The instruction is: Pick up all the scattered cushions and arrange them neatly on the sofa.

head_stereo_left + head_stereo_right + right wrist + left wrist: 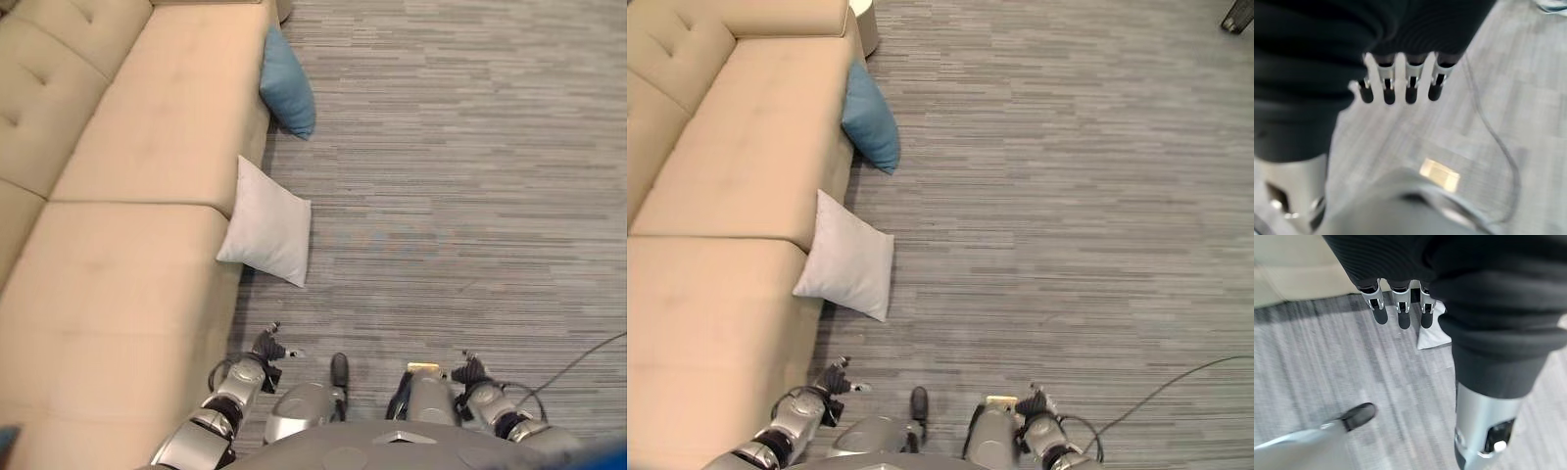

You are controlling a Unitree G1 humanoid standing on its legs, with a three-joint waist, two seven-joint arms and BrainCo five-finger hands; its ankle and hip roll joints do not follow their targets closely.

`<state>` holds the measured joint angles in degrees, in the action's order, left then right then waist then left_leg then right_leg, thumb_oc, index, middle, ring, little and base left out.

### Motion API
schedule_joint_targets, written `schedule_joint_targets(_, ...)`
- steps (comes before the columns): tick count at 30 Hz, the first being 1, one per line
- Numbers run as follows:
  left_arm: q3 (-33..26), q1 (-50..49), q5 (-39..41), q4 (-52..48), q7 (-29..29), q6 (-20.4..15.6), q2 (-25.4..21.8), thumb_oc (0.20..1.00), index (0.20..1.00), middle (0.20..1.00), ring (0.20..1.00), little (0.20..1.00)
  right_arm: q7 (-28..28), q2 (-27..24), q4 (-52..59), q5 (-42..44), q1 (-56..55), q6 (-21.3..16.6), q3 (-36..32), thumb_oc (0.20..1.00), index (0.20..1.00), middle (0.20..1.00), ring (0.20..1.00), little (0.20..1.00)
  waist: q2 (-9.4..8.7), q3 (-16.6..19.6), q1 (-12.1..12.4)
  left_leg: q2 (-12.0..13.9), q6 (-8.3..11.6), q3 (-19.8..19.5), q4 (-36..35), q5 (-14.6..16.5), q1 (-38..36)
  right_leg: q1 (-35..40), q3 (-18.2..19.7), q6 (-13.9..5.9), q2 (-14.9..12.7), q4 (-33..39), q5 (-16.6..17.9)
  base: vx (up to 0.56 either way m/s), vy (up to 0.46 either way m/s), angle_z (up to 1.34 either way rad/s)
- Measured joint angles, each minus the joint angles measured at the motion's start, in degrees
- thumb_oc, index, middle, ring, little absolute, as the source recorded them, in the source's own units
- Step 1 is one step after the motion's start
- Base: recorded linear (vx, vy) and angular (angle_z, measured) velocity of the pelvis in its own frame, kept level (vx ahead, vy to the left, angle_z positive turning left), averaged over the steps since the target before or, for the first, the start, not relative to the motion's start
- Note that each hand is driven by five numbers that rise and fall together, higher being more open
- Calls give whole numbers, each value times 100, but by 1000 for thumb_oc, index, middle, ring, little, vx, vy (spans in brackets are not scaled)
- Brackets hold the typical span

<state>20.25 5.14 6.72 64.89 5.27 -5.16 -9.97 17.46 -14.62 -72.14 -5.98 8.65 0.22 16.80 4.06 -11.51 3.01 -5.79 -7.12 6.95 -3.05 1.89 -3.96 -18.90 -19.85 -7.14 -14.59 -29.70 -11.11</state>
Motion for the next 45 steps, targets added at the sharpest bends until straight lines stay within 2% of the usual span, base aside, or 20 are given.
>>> schedule_joint_targets(2, -20, -25, -67, 233, 4, -4, -73, 1000, 1000, 1000, 1000, 1000, -43, 69, 22, -3, 18, -10, -80, 1000, 1000, 1000, 1000, 1000, -123, 55, -47, -37, 365, -407, 21, 445, -432, -264, -95, -106, 56, 2120, 957, 530, -285, 89)
schedule_joint_targets(5, -109, -54, -70, 244, 6, -17, 27, 1000, 1000, 1000, 1000, 1000, -95, 125, 28, -6, -76, -23, -192, 1000, 1000, 1000, 1000, 1000, -103, 170, -210, 92, 435, -893, 49, 790, -810, -31, 573, -151, 198, 3021, 1396, 331, -217, 94)
schedule_joint_targets(7, -117, -142, -73, 329, 7, -30, 208, 1000, 1000, 1000, 1000, 1000, -134, 74, 4, -91, -133, 11, -181, 1000, 1000, 1000, 1000, 1000, 24, 254, -192, 350, 672, -898, 293, 913, -1113, 283, 633, 276, 346, 2772, 2143, 315, -312, 65)
schedule_joint_targets(9, -127, -161, -69, 389, 7, -49, 436, 1000, 1000, 1000, 1000, 1000, -147, 80, -139, -147, -85, 38, -113, 1000, 1000, 1000, 1000, 1000, 99, 370, -191, 672, 1209, -952, 838, 576, -1050, 698, 457, 564, 543, 2713, 2034, 174, -296, 55)
schedule_joint_targets(11, -106, -149, -75, 300, -5, -72, 520, 1000, 1000, 1000, 1000, 1000, -146, 120, 41, -146, -178, -2, -20, 1000, 1000, 1000, 1000, 1000, -109, 462, -51, 767, 1466, -985, 1859, 216, -551, 1051, 297, 905, 711, 2966, 1843, 89, -232, 38)
schedule_joint_targets(15, -45, 74, -118, 105, -19, -72, 483, 1000, 1000, 1000, 1000, 1000, -133, 68, 139, -106, -172, -76, -55, 1000, 1000, 1000, 1000, 1000, -406, 311, -44, 762, 1427, -926, 3115, 137, 687, 1557, 2, 1220, 877, 3204, 1483, 99, -195, 49)
schedule_joint_targets(16, 7, 126, -119, 55, -28, -85, 437, 1000, 1000, 1000, 1000, 1000, -109, 120, 38, -4, -305, -65, -57, 1000, 1000, 1000, 1000, 1000, -571, 219, -25, 909, 1286, -419, 3446, 321, 1071, 1904, -287, 1222, 899, 3507, 1411, 79, -74, 93)
schedule_joint_targets(18, 6, 203, -117, -63, -21, -82, 391, 1000, 1000, 1000, 1000, 1000, -101, 118, -76, 20, -341, -64, -60, 1000, 1000, 1000, 1000, 1000, -593, 141, -1, 902, 1266, -165, 2574, 319, 1317, 1954, -489, 1211, 898, 3506, 1356, 92, -20, 76)
schedule_joint_targets(20, 23, 333, -119, -62, -16, -22, 397, 1000, 1000, 1000, 1000, 1000, -73, 130, -142, 92, -418, -60, -69, 1000, 1000, 1000, 1000, 1000, -508, 22, -234, 1057, 1129, 1050, 1394, 171, 1538, 2143, -1156, 971, 888, 3484, 1220, 112, 62, 119)
schedule_joint_targets(21, 21, 317, -118, -67, -12, -49, 395, 1000, 1000, 1000, 1000, 1000, -73, 209, -206, 119, -459, -54, -72, 1000, 1000, 1000, 1000, 1000, -445, -15, -183, 1082, 1011, 1125, 1267, 37, 1540, 2207, -1191, 896, 940, 3415, 1135, 128, 104, 81)
schedule_joint_targets(23, -2, 81, -118, 2, -9, -29, 370, 1000, 1000, 1000, 1000, 1000, -49, 204, -180, 121, -393, -74, -72, 1000, 1000, 1000, 1000, 1000, -226, 104, -178, 1005, 725, 831, 988, -141, 1200, 2328, -1062, 646, 987, 3091, 877, 92, 89, -14)
schedule_joint_targets(27, -143, 26, -118, 100, -10, -35, 154, 1000, 1000, 1000, 1000, 1000, -60, 341, -144, 106, -453, -65, -139, 1000, 1000, 1000, 1000, 1000, -402, 178, -37, 407, 288, 726, 330, -183, 680, 2190, -893, 179, 339, 2066, 421, 130, 194, 24)
schedule_joint_targets(30, -43, 52, -172, 122, -9, -25, -1, 1000, 1000, 1000, 1000, 1000, -125, 221, -67, 15, -410, -64, -17, 1000, 1000, 1000, 1000, 1000, -341, 164, -68, 197, 39, 412, 235, -135, 361, 1324, -325, -73, -338, -349, 111, 85, 105, 59)
schedule_joint_targets(32, 1, 54, -174, 131, 2, -30, -213, 1000, 1000, 1000, 1000, 1000, -161, 297, -15, 8, -259, -78, 50, 1000, 1000, 1000, 1000, 1000, -411, 198, 38, 67, -28, 25, 171, -49, 279, 669, 326, -233, -76, -413, -39, 179, 6, 100)
schedule_joint_targets(34, 7, 29, -176, 211, -4, -24, -136, 1000, 1000, 1000, 1000, 1000, -182, 273, -21, 8, -90, -71, 70, 1000, 1000, 1000, 1000, 1000, -278, 119, -79, 52, 36, -489, 113, -19, 73, 421, 1459, 13, 794, 429, 20, 198, -110, 133)
schedule_joint_targets(38, -6, 11, -176, 406, 0, -39, -131, 1000, 1000, 1000, 1000, 1000, -251, 287, 20, 11, 5, -99, 91, 1000, 1000, 1000, 1000, 1000, -229, 141, -225, 9, 212, -1543, 106, 93, -67, 301, 2622, 113, 1309, 2001, 922, 148, -193, 149)
schedule_joint_targets(40, -227, -114, -171, 474, 7, -46, -194, 1000, 1000, 1000, 1000, 1000, -637, -440, -35, 61, -349, -208, -265, 1000, 1000, 1000, 1000, 1000, -310, 265, -177, 126, 511, -1708, 300, 303, -263, 857, 1929, 558, 1159, 2609, 1655, 93, -367, 158)
schedule_joint_targets(42, -235, -134, -182, 580, -24, -44, -285, 1000, 1000, 1000, 1000, 1000, -549, -424, -234, 95, -294, -166, -245, 1000, 1000, 1000, 1000, 1000, -464, 342, -77, 388, 642, -1702, 600, 343, -78, 1153, 1601, 721, 1360, 2975, 1677, 54, -336, 80)
schedule_joint_targets(43, -292, -48, -216, 581, -58, -55, -344, 1000, 1000, 1000, 1000, 1000, -612, -215, -257, 119, -381, -184, -172, 1000, 1000, 1000, 1000, 1000, -794, 361, -55, 402, 825, -1734, 841, 282, 88, 1434, 1368, 912, 1375, 3430, 1798, -33, -235, 116)
schedule_joint_targets(45, -333, 17, -299, 561, -120, -48, -362, 1000, 1000, 1000, 1000, 1000, -615, -181, -249, 129, -387, -192, -134, 1000, 1000, 1000, 1000, 1000, -928, 363, -42, 582, 971, -1617, 981, 317, 284, 1547, 884, 1128, 1479, 3500, 1653, -82, -144, 125)
